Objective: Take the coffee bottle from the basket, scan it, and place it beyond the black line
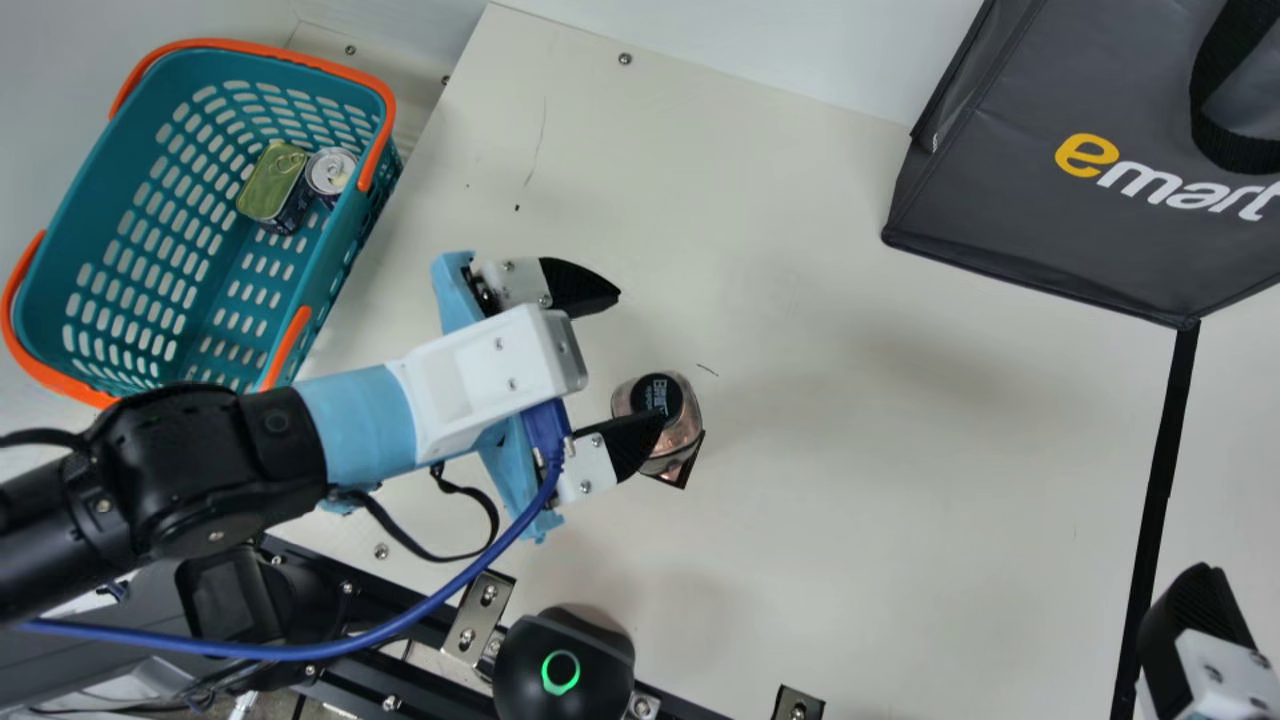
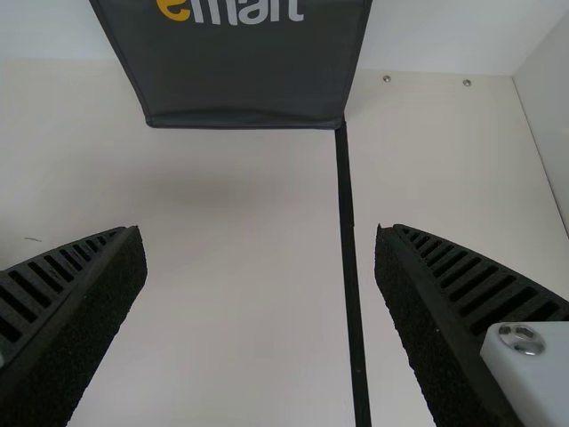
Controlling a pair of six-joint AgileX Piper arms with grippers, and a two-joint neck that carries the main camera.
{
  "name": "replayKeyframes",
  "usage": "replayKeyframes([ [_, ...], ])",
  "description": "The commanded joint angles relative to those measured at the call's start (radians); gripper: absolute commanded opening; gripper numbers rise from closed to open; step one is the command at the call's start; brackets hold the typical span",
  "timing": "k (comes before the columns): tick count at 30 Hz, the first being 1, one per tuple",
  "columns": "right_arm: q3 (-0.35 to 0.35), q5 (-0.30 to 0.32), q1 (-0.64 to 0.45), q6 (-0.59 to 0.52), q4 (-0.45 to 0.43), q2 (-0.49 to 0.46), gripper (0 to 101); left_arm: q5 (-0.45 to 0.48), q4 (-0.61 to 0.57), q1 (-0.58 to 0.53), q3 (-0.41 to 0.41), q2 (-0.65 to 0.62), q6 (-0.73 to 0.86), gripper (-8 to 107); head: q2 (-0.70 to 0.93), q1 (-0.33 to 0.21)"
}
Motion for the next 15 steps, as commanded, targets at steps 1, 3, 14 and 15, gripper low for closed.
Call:
replayKeyframes([
  [1, 0.0, 0.0, 0.0, 0.0, 0.0, 0.0, 91, -0.009, 0.047, -0.005, 0.005, 0.0, -0.037, 90, 0.002, -0.026],
  [3, 0.0, 0.0, 0.0, 0.0, 0.0, 0.0, 91, -0.016, 0.079, -0.012, 0.009, 0.002, -0.067, 90, 0.002, -0.026],
  [14, 0.0, 0.0, 0.0, 0.0, 0.0, 0.0, 91, -0.013, 0.259, -0.048, -0.005, 0.03, -0.278, 90, 0.002, -0.026],
  [15, 0.0, 0.0, 0.0, 0.0, 0.0, 0.0, 91, -0.007, 0.274, -0.053, -0.01, 0.033, -0.303, 90, 0.002, -0.026],
])
